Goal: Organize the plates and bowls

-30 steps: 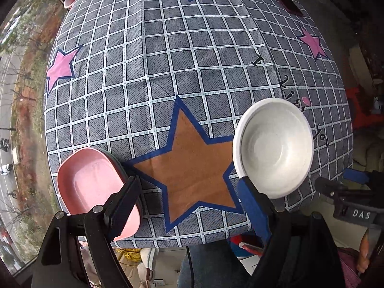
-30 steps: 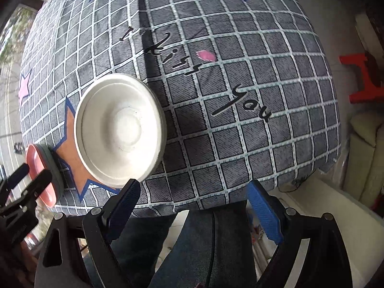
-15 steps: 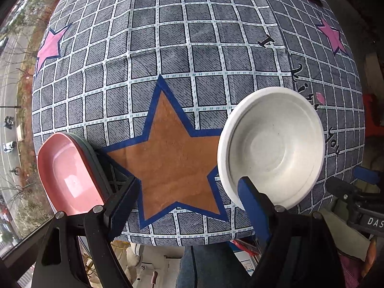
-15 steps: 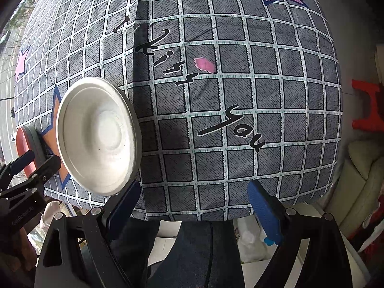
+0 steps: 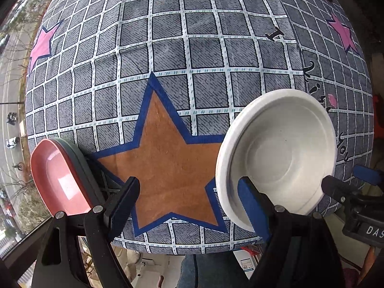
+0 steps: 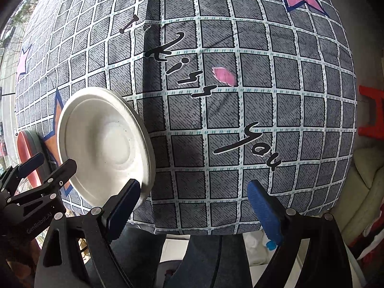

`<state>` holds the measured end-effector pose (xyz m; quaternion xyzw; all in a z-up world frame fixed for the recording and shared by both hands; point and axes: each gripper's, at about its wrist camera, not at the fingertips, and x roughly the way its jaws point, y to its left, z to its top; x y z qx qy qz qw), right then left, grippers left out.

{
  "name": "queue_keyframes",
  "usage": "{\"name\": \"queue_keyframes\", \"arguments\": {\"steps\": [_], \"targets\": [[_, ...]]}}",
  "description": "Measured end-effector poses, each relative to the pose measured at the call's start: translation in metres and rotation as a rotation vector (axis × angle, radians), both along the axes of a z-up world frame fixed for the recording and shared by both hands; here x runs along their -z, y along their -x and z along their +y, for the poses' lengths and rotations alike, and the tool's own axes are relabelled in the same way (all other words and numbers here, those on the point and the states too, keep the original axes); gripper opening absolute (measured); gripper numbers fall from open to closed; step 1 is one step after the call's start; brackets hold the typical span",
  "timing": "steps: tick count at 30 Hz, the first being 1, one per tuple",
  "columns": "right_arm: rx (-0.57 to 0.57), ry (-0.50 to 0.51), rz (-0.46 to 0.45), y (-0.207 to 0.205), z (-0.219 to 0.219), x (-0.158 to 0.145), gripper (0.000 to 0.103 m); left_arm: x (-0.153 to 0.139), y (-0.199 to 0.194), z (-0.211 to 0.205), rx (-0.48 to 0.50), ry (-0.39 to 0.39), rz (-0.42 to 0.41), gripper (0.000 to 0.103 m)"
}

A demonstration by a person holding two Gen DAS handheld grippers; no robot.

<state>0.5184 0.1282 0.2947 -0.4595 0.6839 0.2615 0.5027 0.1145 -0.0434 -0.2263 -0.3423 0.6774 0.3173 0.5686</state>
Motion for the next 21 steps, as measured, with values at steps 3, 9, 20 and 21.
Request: {"name": "queue_keyframes", "arguments": {"steps": [3, 9, 20, 21], "targets": [[-0.004, 0.009, 0.002, 0.0, 0.006, 0.008, 0.091, 0.012, -0.005, 0.003, -0.013, 0.006, 0.001, 0.086], [-0.002, 0.014, 0.005, -0.003, 0.016, 0.031, 0.091, 0.04, -0.017, 0.012, -0.015, 0.014, 0.021, 0.086], [0.017, 0.009, 0.021, 0.0, 0.018, 0.084, 0.091, 0.08, -0.038, 0.012, 0.005, 0.005, 0.028, 0.086], [0.021, 0.008, 0.021, 0.002, 0.016, 0.089, 0.091, 0.081, -0.039, 0.01, 0.007, 0.005, 0.027, 0.086]]}}
